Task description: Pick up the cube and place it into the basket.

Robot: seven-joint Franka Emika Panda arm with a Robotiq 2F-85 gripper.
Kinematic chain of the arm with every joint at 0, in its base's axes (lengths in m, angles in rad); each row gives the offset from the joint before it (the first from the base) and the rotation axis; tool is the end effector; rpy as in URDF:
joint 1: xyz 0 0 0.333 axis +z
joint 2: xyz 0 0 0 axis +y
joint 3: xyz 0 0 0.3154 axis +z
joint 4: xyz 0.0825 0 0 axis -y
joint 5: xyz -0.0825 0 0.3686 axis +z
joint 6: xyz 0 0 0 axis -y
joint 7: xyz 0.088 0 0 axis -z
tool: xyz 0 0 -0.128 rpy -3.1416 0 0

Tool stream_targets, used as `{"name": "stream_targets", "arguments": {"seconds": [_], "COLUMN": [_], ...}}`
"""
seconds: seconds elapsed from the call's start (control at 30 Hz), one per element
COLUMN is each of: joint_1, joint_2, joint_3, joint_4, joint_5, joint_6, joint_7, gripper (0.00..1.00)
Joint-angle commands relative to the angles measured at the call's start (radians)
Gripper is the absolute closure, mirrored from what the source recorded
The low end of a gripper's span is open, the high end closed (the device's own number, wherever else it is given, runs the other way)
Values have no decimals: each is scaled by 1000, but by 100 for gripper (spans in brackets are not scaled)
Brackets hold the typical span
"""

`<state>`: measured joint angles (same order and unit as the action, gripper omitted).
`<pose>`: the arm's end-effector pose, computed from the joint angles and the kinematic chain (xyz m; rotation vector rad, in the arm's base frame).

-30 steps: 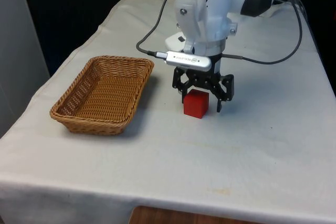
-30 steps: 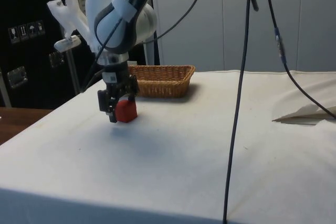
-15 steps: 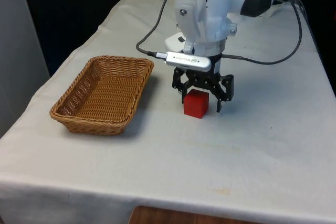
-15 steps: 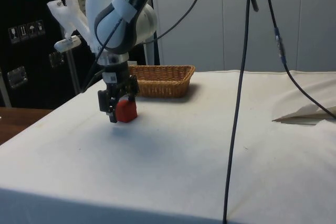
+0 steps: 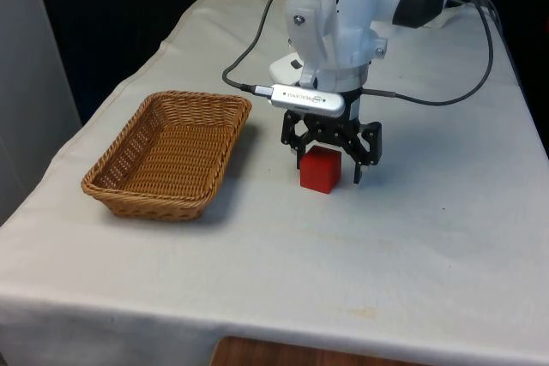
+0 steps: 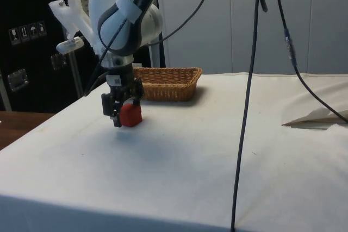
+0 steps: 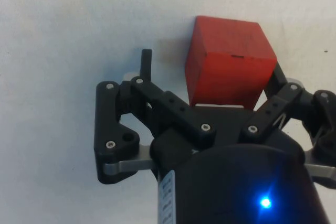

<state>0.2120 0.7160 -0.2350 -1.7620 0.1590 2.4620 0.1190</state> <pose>0.6503 -0.0034 0.1587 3.0719 -0.3226 0.0175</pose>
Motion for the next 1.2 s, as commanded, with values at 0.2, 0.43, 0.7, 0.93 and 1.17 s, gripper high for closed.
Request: {"name": "stream_targets", "arguments": {"seconds": [0.2,0.43,0.7,0.93,1.17], "joint_1": [0,-1,-3,-2,-2], "joint_2": [1,4,6,7,7], "joint_3": [0,1,2,2,2], "joint_4": [0,0,0,0,0], "joint_5": [0,2,3,3,3], "joint_6": [0,4,5,5,5], "joint_7": [0,-1,-2,-2,-2], "gripper": [0,0,0,0,31]}}
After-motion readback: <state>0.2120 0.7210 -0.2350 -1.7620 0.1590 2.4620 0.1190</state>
